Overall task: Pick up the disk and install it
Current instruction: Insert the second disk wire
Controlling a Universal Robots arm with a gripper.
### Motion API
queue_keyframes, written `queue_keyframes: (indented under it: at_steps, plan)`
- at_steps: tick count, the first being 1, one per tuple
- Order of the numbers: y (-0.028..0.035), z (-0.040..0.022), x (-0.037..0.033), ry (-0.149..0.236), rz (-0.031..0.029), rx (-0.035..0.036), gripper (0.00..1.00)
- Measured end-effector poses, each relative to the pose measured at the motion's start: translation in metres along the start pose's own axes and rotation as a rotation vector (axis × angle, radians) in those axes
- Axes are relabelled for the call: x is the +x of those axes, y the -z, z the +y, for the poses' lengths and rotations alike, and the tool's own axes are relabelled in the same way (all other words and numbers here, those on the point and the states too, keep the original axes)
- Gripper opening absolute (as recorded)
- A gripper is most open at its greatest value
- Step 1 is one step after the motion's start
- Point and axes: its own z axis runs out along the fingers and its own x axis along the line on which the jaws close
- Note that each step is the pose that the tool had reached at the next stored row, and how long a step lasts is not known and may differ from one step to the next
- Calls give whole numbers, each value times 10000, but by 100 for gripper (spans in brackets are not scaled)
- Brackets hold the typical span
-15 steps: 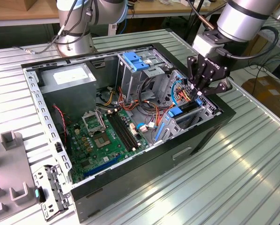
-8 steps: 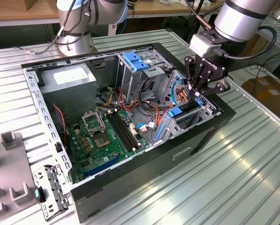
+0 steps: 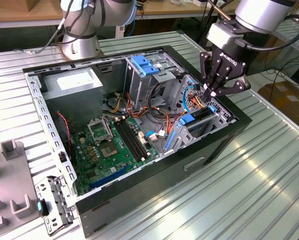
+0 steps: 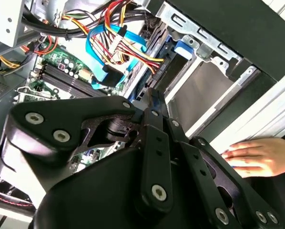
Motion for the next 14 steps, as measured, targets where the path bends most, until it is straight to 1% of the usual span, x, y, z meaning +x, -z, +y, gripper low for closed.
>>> queue_keyframes:
  at_steps: [1,2,3,4,5,6,7,9,10,11,12,14]
  plan:
    - [30,5,-4,-1,6,8,11]
    - [33,19,-12,-2,8,74,11]
    - [36,26,-17,-2,11,117,11]
    - [38,37,-22,-1,12,181,11]
    - [53,43,-30,-2,17,227,11]
    - [73,45,-39,-3,29,254,11]
    - [95,47,-54,-4,75,265,11]
    - [120,48,-79,-11,213,265,11]
    - [141,49,-115,-19,355,263,11]
    - [158,50,-136,-22,416,263,11]
    - [171,51,-152,-23,449,263,11]
    - [176,52,-190,-25,484,262,11]
